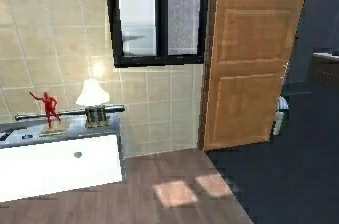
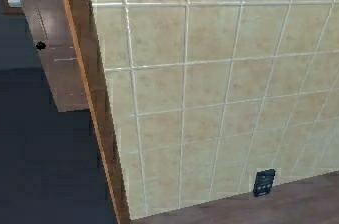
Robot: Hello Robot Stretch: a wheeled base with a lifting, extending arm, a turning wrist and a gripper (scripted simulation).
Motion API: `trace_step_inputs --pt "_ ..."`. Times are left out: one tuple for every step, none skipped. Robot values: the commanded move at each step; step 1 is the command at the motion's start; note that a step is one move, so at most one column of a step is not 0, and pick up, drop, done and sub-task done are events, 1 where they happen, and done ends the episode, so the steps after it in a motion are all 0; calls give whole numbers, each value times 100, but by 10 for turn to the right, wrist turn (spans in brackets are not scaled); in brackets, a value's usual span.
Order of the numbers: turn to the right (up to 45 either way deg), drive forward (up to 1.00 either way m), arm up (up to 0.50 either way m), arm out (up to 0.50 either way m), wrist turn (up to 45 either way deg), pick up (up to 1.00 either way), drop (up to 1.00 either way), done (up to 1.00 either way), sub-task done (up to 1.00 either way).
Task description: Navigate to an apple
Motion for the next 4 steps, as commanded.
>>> trace_step_inputs --pt "360 0 0 0 0 0 0 0 0" --pt "0 85 0 0 0 0 0 0 0" --pt "240 0 0 0 0 0 0 0 0" --pt "0 5 0 0 0 0 0 0 0"
